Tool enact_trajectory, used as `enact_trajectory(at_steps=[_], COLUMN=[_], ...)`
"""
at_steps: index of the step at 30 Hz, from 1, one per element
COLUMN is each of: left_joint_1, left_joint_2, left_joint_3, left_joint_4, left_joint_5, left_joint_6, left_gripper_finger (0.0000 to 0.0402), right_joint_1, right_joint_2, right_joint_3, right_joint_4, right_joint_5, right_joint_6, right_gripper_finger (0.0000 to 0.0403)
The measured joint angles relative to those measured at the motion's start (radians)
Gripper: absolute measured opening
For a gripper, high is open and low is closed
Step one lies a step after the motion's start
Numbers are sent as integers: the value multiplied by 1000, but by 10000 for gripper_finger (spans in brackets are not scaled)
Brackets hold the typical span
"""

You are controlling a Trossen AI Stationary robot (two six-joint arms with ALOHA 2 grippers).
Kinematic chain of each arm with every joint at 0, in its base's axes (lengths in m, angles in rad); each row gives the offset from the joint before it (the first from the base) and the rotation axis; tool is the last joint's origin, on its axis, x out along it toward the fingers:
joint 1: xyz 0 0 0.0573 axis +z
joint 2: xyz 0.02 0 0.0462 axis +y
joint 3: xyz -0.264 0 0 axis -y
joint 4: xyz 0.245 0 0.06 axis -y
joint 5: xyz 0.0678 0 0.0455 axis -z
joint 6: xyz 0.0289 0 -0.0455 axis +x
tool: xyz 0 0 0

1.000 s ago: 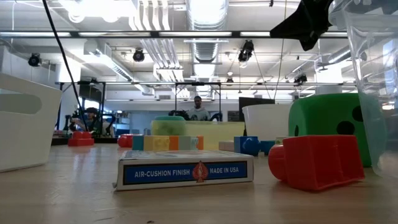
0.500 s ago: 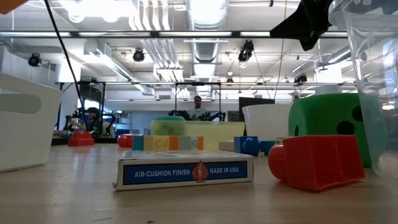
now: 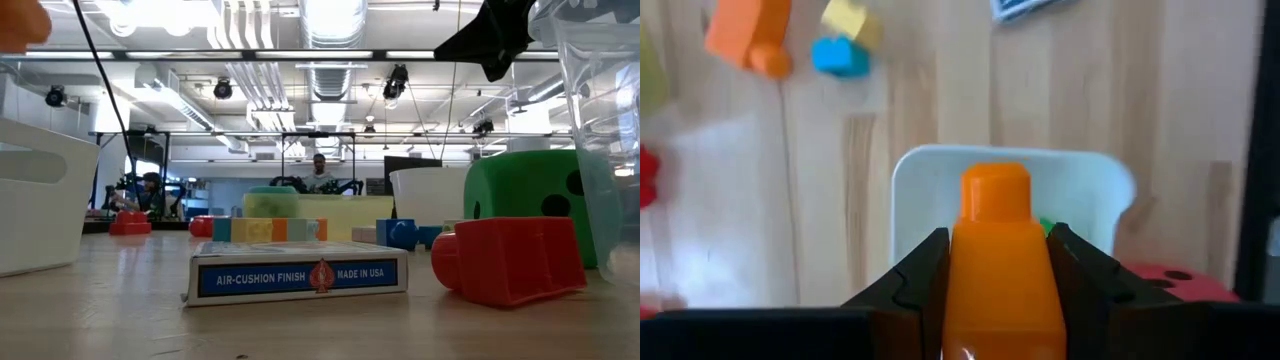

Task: Pick & Place Toys
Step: Put the bottom orange game piece into the white bin

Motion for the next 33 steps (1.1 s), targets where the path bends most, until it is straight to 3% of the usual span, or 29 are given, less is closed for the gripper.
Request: enact_trajectory(at_steps=[11,19,26,33], left_joint_1=[7,40,74,98], left_joint_2=[-37,-112,-133,-133], left_joint_3=[-196,-357,-453,-520], left_joint_4=[59,224,268,361], left_joint_5=[124,148,178,181], left_joint_6=[-59,-72,-106,-216], left_gripper_finger=[122,122,122,122], right_joint_1=[0,0,0,0], right_joint_2=[0,0,0,0], right_joint_3=[0,0,0,0], right_joint_4=[0,0,1,1], right_joint_5=[0,0,0,0], right_joint_6=[-6,-1,0,3], right_gripper_finger=[20,20,20,20])
